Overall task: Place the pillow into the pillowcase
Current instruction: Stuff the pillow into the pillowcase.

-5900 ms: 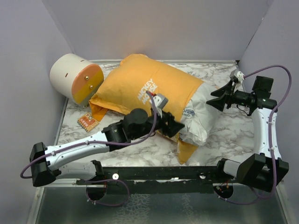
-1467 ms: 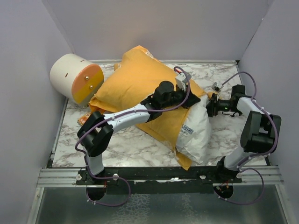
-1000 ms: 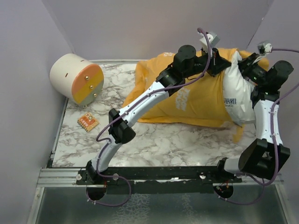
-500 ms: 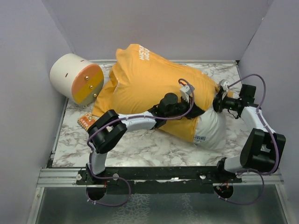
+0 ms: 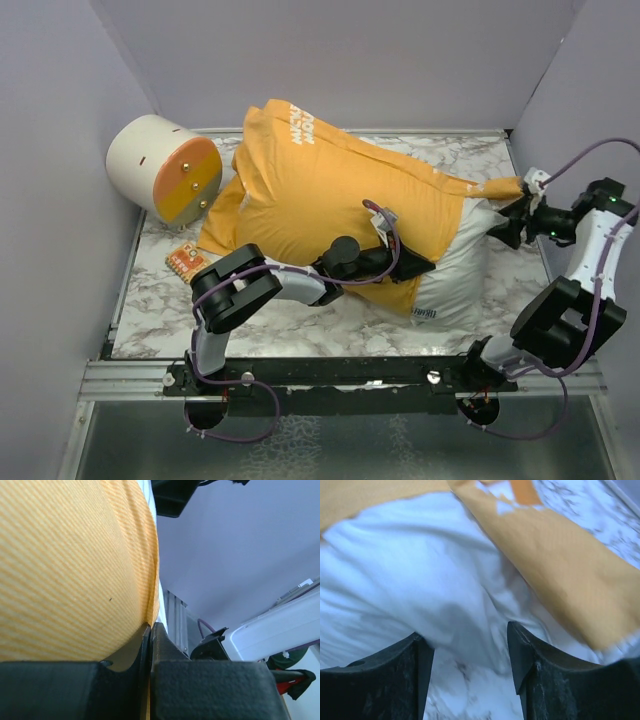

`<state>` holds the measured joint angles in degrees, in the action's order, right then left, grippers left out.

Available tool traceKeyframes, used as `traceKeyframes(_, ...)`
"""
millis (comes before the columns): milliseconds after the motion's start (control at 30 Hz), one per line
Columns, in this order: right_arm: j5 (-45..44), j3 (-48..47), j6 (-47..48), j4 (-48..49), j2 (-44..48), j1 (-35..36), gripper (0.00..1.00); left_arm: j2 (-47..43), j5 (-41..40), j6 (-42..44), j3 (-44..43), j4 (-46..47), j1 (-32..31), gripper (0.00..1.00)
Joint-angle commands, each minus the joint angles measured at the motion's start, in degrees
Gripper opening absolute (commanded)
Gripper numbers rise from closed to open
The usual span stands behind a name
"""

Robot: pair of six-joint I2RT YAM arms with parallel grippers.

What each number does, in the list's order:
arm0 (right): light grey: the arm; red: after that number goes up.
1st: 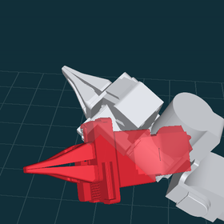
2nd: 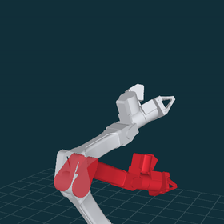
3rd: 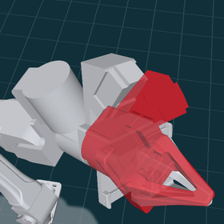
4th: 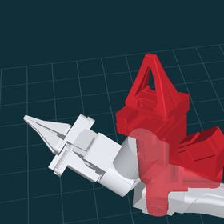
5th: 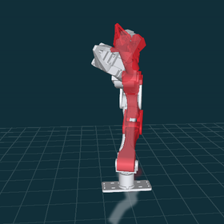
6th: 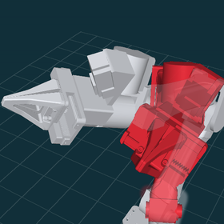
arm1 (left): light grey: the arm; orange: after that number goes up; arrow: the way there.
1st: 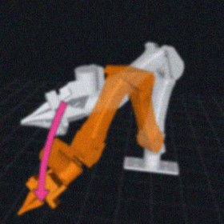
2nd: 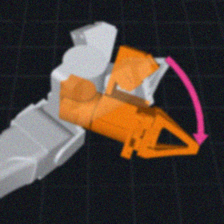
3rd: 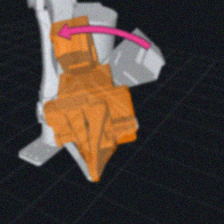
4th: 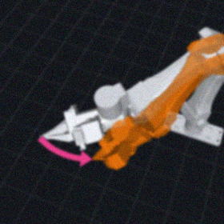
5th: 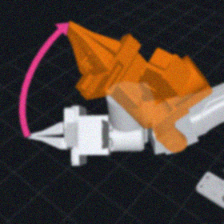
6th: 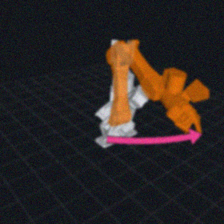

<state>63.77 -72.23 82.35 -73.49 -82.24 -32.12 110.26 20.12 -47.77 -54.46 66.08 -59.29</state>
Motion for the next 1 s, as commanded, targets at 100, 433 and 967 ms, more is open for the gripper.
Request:
traceKeyframes(100, -6.87, -5.35, 2.46, -7.19, 1.47, -7.91, 0.79, 3.45, 2.31, -2.46, 2.60, -5.49, -1.45, 0.00)
traceKeyframes(433, 4.80, 12.91, -10.17, 5.86, 3.09, 10.07, 0.89, -0.37, 3.14, 3.19, -0.41, -10.17, -4.21, 0.00)
traceKeyframes(967, -5.95, 21.94, -113.50, 106.28, 8.32, 27.20, 0.01, -2.44, 9.98, 14.63, -38.32, -33.40, 3.10, 0.00)
